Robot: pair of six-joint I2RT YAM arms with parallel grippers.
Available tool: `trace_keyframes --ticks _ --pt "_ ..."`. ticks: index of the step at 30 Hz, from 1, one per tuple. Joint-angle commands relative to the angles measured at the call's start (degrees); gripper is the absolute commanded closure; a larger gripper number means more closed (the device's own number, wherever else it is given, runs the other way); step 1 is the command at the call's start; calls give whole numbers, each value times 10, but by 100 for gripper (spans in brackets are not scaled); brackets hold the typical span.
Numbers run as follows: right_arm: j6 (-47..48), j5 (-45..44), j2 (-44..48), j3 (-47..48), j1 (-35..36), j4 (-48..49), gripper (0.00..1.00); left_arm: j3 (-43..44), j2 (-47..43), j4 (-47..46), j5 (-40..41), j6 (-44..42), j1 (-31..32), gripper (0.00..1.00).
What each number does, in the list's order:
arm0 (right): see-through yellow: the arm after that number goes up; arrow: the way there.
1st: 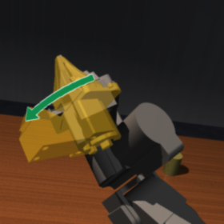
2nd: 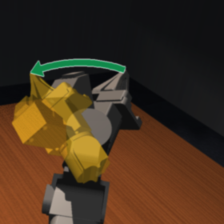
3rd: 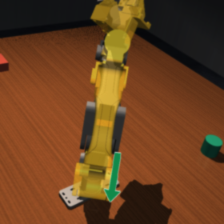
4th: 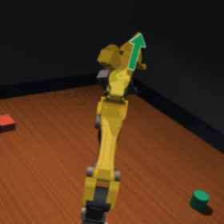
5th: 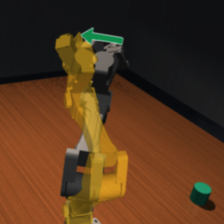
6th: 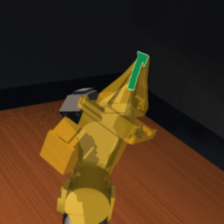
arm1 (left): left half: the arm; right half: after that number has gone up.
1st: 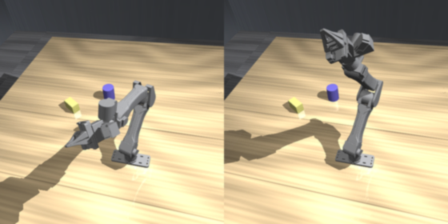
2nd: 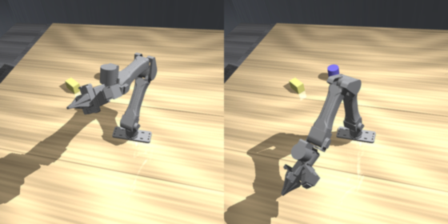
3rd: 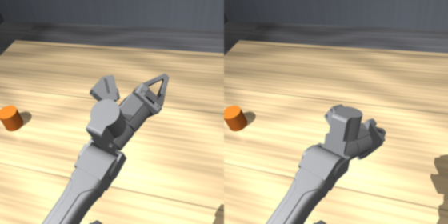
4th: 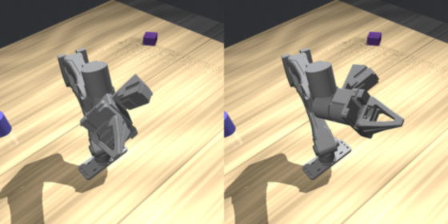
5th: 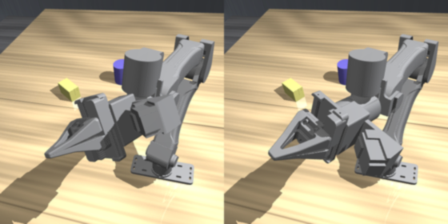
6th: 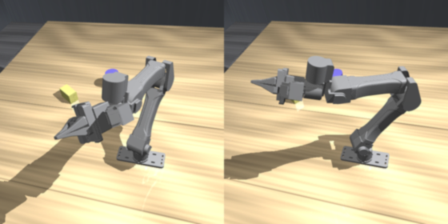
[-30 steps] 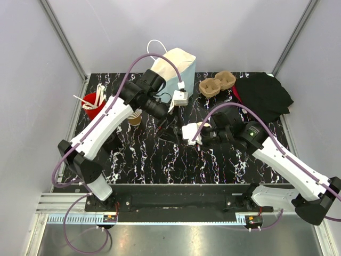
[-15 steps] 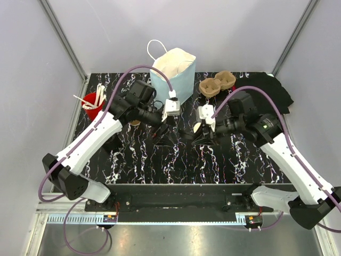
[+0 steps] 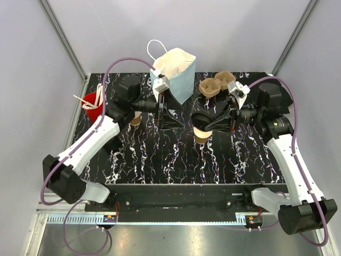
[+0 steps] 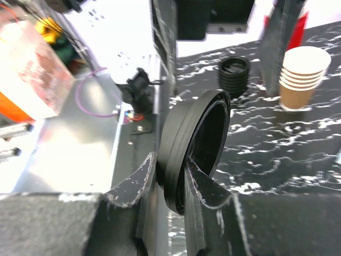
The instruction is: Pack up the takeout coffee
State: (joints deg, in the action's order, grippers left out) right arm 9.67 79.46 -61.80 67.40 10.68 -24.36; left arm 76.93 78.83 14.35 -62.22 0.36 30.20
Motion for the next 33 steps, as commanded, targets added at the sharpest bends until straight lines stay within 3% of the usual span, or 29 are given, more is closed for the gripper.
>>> trace_keyframes --ticks 1,3,4,6,11,15,21,26,33 --pt "-164 71 0 -15 -14 173 75 -83 19 -367 -35 267 4 1" --pt "-178 75 -6 -11 -14 187 75 -138 28 -528 -24 337 5 1" --pt "-189 78 -6 -10 -14 192 75 -153 34 -578 -20 393 5 1" --pt "-198 79 -7 -9 -14 200 75 -170 41 -653 -15 424 5 1" --pt "-216 77 -8 -30 -14 227 74 -170 57 -720 -10 482 7 1" --pt "-283 75 -10 -59 -15 321 74 -173 70 -818 -11 548 14 1" --pt "-420 69 -12 -103 -17 509 74 -169 76 -773 -17 513 37 1" --pt "-425 62 -16 -104 -18 524 75 -160 72 -678 -18 454 48 2" --pt "-405 41 -21 -118 -18 520 75 -156 73 -660 -18 437 58 6"
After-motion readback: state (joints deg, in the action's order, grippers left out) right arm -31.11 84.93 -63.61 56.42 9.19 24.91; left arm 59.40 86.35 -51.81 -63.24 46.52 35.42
